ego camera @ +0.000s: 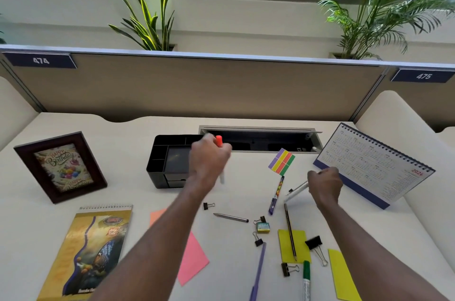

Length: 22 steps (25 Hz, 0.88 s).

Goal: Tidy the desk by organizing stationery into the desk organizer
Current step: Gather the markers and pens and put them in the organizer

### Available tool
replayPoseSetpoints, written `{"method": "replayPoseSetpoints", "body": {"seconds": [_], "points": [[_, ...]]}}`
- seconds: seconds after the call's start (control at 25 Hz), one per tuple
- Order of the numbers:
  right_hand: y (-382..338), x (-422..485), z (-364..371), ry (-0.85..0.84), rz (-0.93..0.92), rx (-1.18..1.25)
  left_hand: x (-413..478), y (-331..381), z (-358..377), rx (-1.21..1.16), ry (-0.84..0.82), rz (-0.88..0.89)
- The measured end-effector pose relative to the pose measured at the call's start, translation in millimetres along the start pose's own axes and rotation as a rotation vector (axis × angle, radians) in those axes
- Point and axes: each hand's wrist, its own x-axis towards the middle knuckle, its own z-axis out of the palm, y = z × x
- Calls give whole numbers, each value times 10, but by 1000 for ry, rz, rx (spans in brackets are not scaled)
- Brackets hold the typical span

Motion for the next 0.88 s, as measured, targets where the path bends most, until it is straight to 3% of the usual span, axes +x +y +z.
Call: {"method": "replayPoseSetpoints", "body": {"seconds": [0.08, 0.2, 0.44, 0.64, 0.88], "points": [[-172, -107, 39, -1, -181, 56, 287, -100, -191, -24, 111, 25], [-410, -212, 139, 36, -383, 107, 488, -285, -225, -45, 146, 42], [-826, -373, 339, 50, -531, 179, 453, -645, 85, 55, -60, -30], [-1228, -587, 648, -81, -787, 176, 412, -872, 191, 140, -105, -19], [-1557, -877, 1140, -253, -1003, 85, 433, -924, 166, 99, 41, 52]]}}
